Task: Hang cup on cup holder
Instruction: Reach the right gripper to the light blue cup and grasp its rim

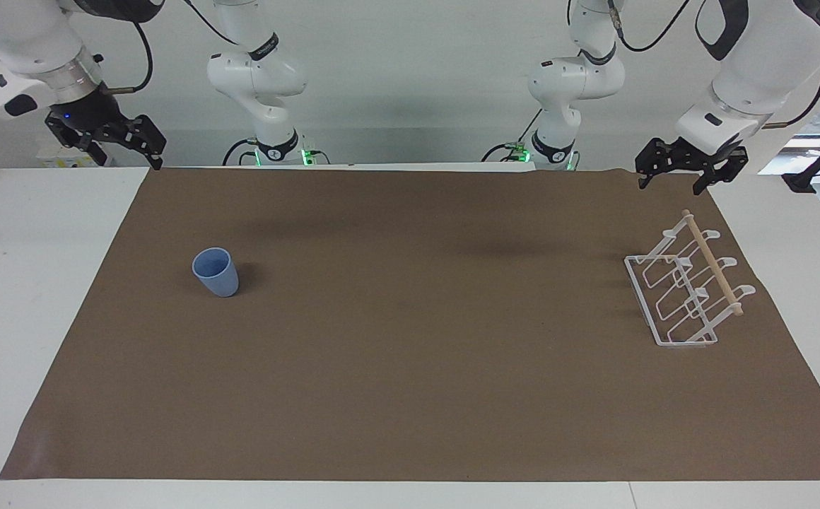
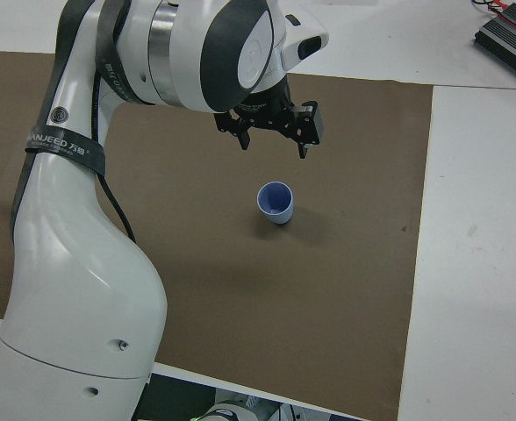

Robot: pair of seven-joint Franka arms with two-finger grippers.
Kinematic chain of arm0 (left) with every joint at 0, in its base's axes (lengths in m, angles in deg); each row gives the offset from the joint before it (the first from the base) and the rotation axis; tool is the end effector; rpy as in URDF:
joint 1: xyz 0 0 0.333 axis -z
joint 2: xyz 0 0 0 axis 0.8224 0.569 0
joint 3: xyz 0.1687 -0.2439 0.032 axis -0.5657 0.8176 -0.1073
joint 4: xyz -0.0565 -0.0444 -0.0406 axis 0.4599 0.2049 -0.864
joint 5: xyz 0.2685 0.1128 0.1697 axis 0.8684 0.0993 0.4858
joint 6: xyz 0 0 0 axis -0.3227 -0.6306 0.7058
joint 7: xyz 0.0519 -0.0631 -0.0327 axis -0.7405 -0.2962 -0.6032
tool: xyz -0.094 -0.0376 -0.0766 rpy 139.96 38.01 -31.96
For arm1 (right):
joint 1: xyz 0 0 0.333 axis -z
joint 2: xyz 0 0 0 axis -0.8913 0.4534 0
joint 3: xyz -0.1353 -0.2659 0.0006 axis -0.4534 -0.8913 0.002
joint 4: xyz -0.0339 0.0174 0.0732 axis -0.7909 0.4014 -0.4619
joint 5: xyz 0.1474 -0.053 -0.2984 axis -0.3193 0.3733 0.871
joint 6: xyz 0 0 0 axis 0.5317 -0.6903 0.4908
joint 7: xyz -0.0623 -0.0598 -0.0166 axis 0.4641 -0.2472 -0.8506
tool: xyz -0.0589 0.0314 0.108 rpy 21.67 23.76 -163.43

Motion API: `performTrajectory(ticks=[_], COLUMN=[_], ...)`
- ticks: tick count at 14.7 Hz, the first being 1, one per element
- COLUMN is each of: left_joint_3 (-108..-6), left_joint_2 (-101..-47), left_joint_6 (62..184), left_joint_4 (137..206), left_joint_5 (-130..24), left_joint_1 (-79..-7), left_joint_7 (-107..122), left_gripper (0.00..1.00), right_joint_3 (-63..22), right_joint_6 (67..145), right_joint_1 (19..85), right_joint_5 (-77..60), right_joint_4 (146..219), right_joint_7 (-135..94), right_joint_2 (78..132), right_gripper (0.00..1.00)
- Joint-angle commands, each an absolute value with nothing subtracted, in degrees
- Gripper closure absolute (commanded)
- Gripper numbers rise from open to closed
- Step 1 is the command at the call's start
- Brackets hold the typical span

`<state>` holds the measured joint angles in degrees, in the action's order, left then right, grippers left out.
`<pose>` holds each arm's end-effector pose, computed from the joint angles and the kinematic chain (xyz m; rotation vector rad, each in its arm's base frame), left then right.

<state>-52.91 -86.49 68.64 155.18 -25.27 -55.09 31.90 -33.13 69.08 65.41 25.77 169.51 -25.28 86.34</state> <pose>0.4654 -0.0589 0.5810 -3.0619 0.4475 0.1727 0.4525 -0.0733 0.6010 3.0936 -0.1265 -0.1843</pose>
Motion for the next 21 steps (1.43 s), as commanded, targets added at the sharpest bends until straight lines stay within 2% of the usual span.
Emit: performTrajectory(ticks=[1, 2, 4, 10, 15, 16, 21], left_joint_3=[-52.79, -52.7, -52.7, -52.7, -52.7, -52.7, -52.79], left_joint_2=[-87.97, -87.97, -87.97, -87.97, -87.97, -87.97, -87.97], left_joint_6=[69.82, 69.82, 69.82, 69.82, 69.82, 69.82, 69.82], left_joint_4=[157.04, 157.04, 157.04, 157.04, 157.04, 157.04, 157.04], left_joint_5=[-24.63, -24.63, -24.63, -24.63, -24.55, -24.63, -24.63], left_joint_1=[-55.5, -55.5, -55.5, -55.5, -55.5, -55.5, -55.5], left_joint_7=[31.49, 31.49, 31.49, 31.49, 31.49, 31.49, 31.49], left_gripper=[0.0, 0.0, 0.0, 0.0, 0.0, 0.0, 0.0], right_joint_3=[-32.87, -32.87, -32.87, -32.87, -32.87, -32.87, -32.87], right_joint_6=[81.3, 87.47, 96.28, 105.97, 112.74, 112.84, 114.32], right_joint_1=[65.58, 65.67, 65.67, 65.76, 66.38, 66.38, 66.46], right_joint_5=[25.0, 25.0, 25.0, 21.31, 21.3, 21.3, 21.3], right_joint_4=[183.78, 190.64, 197.8, 199.41, 203.54, 203.8, 205.38], right_joint_7=[-23.76, -22.54, -21.56, -21.29, -14.44, -14.09, -11.55], right_joint_2=[80.42, 78.31, 78.89, 89.17, 90.41, 91.46, 92.0], right_gripper=[0.0, 0.0, 0.0, 0.0, 0.01, 0.03, 0.28])
